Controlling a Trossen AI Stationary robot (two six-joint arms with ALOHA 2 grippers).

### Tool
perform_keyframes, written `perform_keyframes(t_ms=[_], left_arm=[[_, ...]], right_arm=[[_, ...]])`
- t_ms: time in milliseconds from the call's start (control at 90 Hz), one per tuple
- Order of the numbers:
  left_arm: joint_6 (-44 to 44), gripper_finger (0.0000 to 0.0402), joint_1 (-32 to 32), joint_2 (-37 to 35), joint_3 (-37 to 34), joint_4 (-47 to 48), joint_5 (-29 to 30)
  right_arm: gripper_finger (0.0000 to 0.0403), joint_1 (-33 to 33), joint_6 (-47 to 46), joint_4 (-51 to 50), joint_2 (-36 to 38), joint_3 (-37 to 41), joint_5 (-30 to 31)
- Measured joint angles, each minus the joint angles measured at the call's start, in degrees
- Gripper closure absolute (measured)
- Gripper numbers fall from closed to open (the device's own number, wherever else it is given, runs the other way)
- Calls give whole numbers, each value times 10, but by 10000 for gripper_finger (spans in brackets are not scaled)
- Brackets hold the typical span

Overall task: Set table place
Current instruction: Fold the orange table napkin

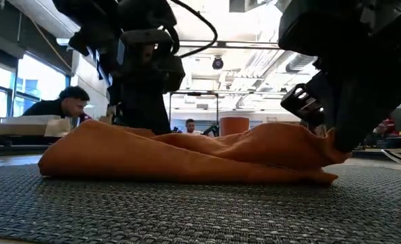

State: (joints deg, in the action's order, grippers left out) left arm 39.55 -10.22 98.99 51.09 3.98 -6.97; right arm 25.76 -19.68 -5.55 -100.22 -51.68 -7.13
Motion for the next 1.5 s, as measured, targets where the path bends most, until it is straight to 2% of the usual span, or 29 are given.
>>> perform_keyframes(t_ms=[44,89,322,478,556,689,833,944,1011,1100,1222,1356,1500], left_arm=[[-6,380,-3,-7,0,-5,-1],[-6,392,-7,-17,0,-10,1],[-13,400,-42,-107,0,7,59],[-3,401,-74,-178,0,23,79],[8,401,-91,-222,7,36,109],[-16,401,-111,-292,43,114,211],[-79,401,-89,-349,82,240,353],[-180,401,-45,-389,111,285,459],[-260,401,-11,-409,128,283,495],[-362,401,39,-424,151,258,500],[-468,401,81,-428,202,220,468],[-521,402,88,-413,258,219,462],[-535,401,76,-399,288,217,450]], right_arm=[[403,0,0,0,0,0,0],[403,0,-7,-3,3,0,3],[403,-2,-43,-35,54,0,11],[403,-11,-72,-55,113,0,10],[403,-25,-87,-85,148,-17,15],[403,-60,-19,-174,173,-106,92],[403,-141,84,-247,145,-219,209],[403,-214,160,-261,116,-304,298],[403,-249,215,-261,102,-359,343],[403,-289,285,-262,88,-433,370],[403,-318,341,-277,78,-522,371],[403,-314,352,-331,77,-581,382],[403,-280,331,-398,77,-602,402]])
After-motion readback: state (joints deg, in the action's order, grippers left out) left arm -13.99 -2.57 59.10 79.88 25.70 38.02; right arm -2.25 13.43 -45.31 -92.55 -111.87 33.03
